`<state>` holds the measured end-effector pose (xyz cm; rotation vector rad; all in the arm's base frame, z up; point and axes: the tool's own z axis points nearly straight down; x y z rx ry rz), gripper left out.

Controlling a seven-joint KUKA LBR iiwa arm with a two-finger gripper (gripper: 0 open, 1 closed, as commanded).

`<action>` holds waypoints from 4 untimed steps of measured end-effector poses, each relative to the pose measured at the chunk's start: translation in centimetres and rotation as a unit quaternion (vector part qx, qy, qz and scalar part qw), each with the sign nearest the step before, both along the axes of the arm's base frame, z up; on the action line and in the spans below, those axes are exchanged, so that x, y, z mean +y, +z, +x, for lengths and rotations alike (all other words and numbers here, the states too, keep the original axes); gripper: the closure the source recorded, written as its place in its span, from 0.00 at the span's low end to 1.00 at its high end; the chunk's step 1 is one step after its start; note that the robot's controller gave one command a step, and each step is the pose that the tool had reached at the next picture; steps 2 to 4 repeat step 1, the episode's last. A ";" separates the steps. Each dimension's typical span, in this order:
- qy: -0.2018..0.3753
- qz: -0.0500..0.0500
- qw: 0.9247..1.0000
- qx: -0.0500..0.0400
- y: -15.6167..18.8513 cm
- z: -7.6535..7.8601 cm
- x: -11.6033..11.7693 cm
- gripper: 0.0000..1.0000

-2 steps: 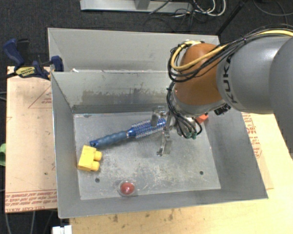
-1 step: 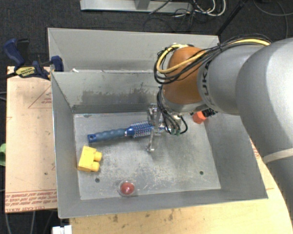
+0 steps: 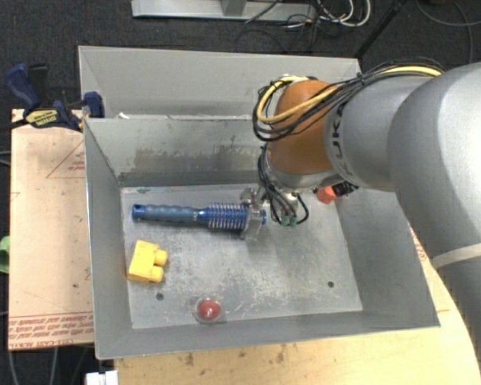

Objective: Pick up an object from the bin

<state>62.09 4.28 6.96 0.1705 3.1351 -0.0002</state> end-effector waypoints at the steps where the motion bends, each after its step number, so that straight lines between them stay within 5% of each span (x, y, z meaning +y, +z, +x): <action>1: 0.036 -0.001 0.999 -0.004 15.0 0.6 -4.6 1.00; 4: 0.036 -0.001 0.999 -0.004 15.0 0.6 -4.6 1.00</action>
Offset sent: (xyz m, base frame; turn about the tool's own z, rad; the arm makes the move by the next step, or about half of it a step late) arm 0.0040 -0.0439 0.1460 -0.0758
